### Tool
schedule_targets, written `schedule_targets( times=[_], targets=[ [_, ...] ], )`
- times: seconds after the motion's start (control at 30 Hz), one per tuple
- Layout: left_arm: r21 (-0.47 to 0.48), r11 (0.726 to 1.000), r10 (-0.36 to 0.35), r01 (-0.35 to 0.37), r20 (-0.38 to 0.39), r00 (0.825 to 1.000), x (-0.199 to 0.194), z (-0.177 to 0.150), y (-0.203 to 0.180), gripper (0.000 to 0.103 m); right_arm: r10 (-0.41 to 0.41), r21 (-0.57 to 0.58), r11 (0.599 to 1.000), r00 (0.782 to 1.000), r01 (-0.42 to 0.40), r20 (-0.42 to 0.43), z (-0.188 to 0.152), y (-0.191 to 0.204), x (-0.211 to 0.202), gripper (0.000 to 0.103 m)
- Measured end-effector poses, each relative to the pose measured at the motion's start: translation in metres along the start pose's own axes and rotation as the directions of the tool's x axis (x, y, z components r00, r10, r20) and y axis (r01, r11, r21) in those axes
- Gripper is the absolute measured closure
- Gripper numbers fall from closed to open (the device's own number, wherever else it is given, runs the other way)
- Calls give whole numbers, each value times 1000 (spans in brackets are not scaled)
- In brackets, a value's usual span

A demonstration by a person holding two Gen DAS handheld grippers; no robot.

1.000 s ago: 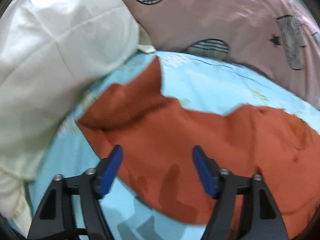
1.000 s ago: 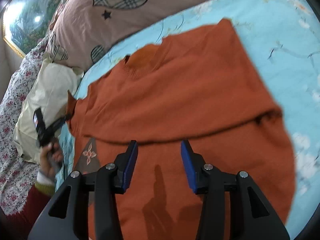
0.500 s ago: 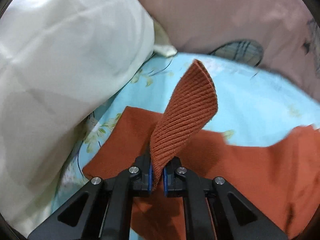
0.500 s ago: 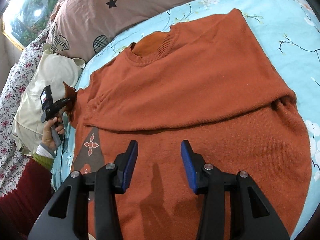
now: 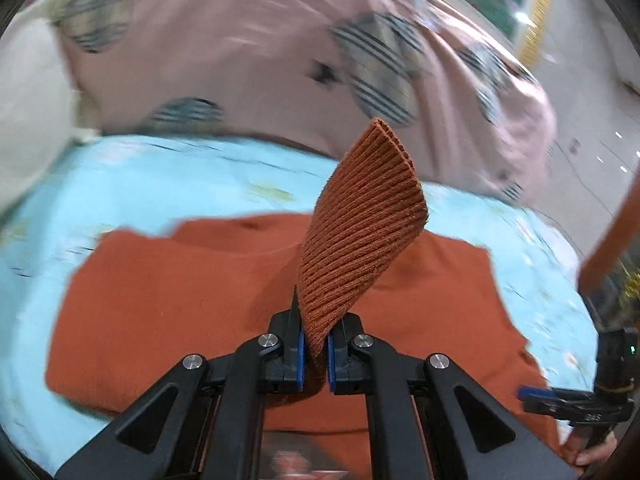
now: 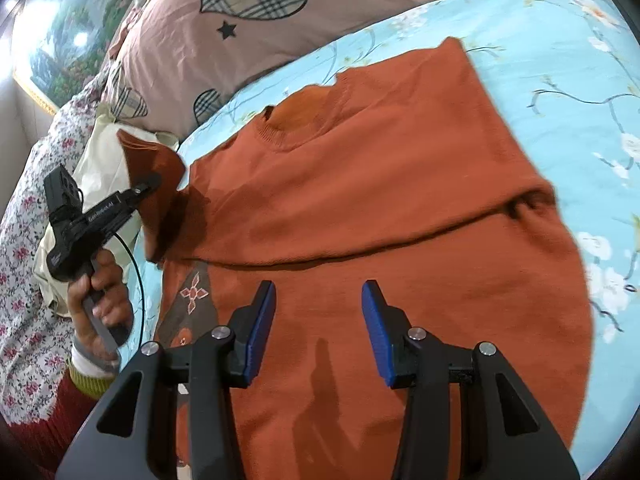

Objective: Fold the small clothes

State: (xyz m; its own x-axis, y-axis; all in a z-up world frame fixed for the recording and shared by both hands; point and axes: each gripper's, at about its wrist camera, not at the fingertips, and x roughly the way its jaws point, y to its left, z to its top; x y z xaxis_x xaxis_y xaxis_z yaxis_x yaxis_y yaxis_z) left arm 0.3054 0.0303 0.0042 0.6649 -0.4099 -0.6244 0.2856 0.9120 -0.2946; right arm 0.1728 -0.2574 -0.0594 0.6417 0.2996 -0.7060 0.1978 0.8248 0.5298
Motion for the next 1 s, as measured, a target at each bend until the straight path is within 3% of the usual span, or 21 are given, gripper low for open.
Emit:
schedule_targets(
  times=[0.1, 0.27, 0.33, 0.5, 0.6, 0.63, 0.8, 0.9, 1.0],
  targets=[
    [21, 997, -76, 78, -77, 994, 26, -18, -50, 97, -10, 24, 1000, 1000, 10, 20, 0, -12, -7, 57],
    [44, 989, -134, 143, -174, 976, 90, -41, -100, 97, -19, 71, 997, 999, 16, 31, -1, -29, -11, 57],
    [58, 988, -126, 140, -202, 971, 106, -52, -111, 95, -20, 81, 997, 999, 17, 33, 0, -33, -11, 57],
    [37, 987, -139, 155, -276, 951, 134, -66, -104, 67, -22, 82, 996, 999, 19, 45, 8, -38, -9, 57],
    [31, 987, -146, 159, -254, 956, 110, -71, -99, 43, -17, 55, 998, 999, 15, 37, 17, -36, -1, 57],
    [31, 988, -141, 152, -237, 961, 99, -72, -95, 41, -16, 46, 999, 999, 14, 34, 20, -34, 2, 57],
    [-4, 996, -84, 85, -162, 983, 28, -86, -40, 41, 12, 11, 1000, 1000, -12, 15, 45, -31, 29, 57],
    [-14, 999, 27, -29, -118, 993, -7, -100, -2, 41, -11, -6, 1000, 1000, 11, -6, 59, -31, 44, 57],
    [-46, 984, 167, -172, -94, 981, -34, -115, 41, 41, -13, -31, 999, 1000, 13, -17, 72, -31, 58, 57]
  ],
)
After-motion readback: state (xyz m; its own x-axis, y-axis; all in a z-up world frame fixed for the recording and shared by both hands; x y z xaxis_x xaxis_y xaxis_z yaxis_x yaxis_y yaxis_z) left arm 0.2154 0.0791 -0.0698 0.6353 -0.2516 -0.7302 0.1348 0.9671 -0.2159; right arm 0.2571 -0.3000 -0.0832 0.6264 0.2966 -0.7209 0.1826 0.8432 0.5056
